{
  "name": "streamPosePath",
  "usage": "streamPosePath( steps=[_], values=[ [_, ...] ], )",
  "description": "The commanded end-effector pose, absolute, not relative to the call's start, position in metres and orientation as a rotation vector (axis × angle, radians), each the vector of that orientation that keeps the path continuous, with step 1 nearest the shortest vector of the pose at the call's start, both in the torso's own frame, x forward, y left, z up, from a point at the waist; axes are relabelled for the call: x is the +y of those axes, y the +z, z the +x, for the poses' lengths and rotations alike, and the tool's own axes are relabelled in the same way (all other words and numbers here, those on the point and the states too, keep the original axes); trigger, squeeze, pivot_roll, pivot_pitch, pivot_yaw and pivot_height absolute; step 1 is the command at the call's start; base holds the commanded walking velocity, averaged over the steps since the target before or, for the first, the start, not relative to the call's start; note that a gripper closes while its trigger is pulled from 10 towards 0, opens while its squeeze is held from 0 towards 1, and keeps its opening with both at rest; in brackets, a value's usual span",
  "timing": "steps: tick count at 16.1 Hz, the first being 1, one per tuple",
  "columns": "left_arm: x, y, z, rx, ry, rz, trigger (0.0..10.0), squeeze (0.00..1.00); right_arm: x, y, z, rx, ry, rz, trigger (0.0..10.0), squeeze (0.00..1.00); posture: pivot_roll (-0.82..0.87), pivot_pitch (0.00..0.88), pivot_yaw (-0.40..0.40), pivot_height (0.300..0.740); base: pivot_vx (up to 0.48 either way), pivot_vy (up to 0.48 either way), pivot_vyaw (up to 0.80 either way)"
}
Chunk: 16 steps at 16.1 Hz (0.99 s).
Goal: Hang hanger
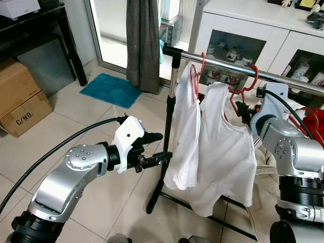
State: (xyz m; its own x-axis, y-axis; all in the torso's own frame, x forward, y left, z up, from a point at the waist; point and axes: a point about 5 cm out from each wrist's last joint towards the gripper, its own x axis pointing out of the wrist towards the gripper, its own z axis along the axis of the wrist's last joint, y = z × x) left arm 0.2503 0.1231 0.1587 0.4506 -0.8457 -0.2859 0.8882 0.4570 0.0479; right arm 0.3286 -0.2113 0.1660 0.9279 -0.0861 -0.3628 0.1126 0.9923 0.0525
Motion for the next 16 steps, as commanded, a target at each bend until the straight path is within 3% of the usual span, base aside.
streamPosePath(
  steps=[1,16],
  values=[
    [0.119,0.163,0.248,0.218,-1.108,0.215,10.0,0.00,-0.213,0.169,0.331,0.355,-0.092,0.088,0.0,0.00,0.01,0.050,-0.053,0.740,0.000,0.000,0.00],
    [0.116,0.163,0.248,0.220,-1.147,0.220,10.0,0.00,-0.209,0.159,0.337,0.393,-0.045,0.105,0.0,0.00,0.00,0.036,-0.054,0.740,0.000,0.000,0.00]
  ],
)
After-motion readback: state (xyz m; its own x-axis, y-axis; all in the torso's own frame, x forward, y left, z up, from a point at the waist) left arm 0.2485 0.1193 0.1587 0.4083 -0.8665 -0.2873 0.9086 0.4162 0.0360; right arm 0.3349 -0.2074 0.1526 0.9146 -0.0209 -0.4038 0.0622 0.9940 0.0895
